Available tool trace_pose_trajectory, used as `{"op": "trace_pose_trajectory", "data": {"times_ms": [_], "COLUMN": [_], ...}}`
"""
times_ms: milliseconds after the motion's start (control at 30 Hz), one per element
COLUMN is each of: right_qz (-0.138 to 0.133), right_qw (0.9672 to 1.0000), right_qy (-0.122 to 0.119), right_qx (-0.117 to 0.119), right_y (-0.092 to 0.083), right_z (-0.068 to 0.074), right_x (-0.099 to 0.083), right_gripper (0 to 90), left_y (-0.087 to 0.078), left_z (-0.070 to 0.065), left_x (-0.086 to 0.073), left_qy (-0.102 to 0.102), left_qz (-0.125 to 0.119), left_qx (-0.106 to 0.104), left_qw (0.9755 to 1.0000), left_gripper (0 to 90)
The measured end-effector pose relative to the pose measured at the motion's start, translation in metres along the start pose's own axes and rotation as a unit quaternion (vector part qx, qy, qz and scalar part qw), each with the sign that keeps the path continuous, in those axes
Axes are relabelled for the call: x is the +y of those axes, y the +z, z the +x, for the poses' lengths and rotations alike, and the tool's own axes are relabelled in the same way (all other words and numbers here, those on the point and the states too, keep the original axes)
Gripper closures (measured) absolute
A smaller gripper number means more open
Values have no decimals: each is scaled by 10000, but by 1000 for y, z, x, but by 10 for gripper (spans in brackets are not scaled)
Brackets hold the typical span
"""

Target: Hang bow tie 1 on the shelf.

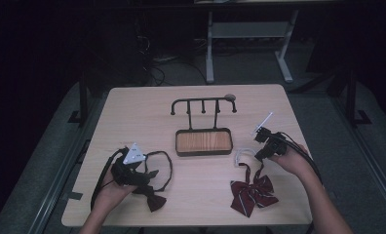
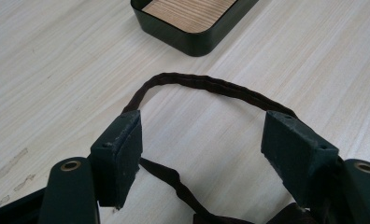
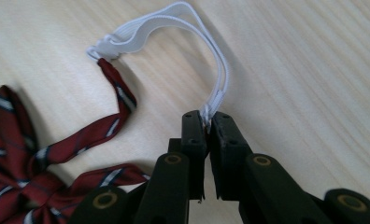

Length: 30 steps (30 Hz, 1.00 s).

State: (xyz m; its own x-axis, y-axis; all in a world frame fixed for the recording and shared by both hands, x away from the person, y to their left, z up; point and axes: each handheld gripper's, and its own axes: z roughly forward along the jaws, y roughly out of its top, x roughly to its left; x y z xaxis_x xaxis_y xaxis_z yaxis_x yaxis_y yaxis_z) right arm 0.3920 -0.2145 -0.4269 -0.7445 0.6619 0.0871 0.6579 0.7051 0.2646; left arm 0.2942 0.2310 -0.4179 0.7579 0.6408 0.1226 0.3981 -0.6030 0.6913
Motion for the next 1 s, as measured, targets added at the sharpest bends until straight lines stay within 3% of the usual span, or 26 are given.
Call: {"op": "trace_pose_trajectory", "data": {"times_ms": [200, 467, 1000], "right_qz": [-127, -359, -526], "right_qw": [9994, 9980, 9957], "right_qy": [-167, -329, -621], "right_qx": [258, 390, 447], "right_y": [-11, -33, -70], "right_z": [3, 10, 22], "right_x": [-2, 0, 6], "right_gripper": [839, 838, 838], "left_y": [0, 0, 1], "left_z": [0, 0, 0], "left_x": [0, 0, 0], "left_qy": [-1, 1, 4], "left_qz": [10, 13, 48], "left_qx": [-5, -16, -34], "left_qw": [10000, 10000, 10000], "left_gripper": [296, 296, 295]}}
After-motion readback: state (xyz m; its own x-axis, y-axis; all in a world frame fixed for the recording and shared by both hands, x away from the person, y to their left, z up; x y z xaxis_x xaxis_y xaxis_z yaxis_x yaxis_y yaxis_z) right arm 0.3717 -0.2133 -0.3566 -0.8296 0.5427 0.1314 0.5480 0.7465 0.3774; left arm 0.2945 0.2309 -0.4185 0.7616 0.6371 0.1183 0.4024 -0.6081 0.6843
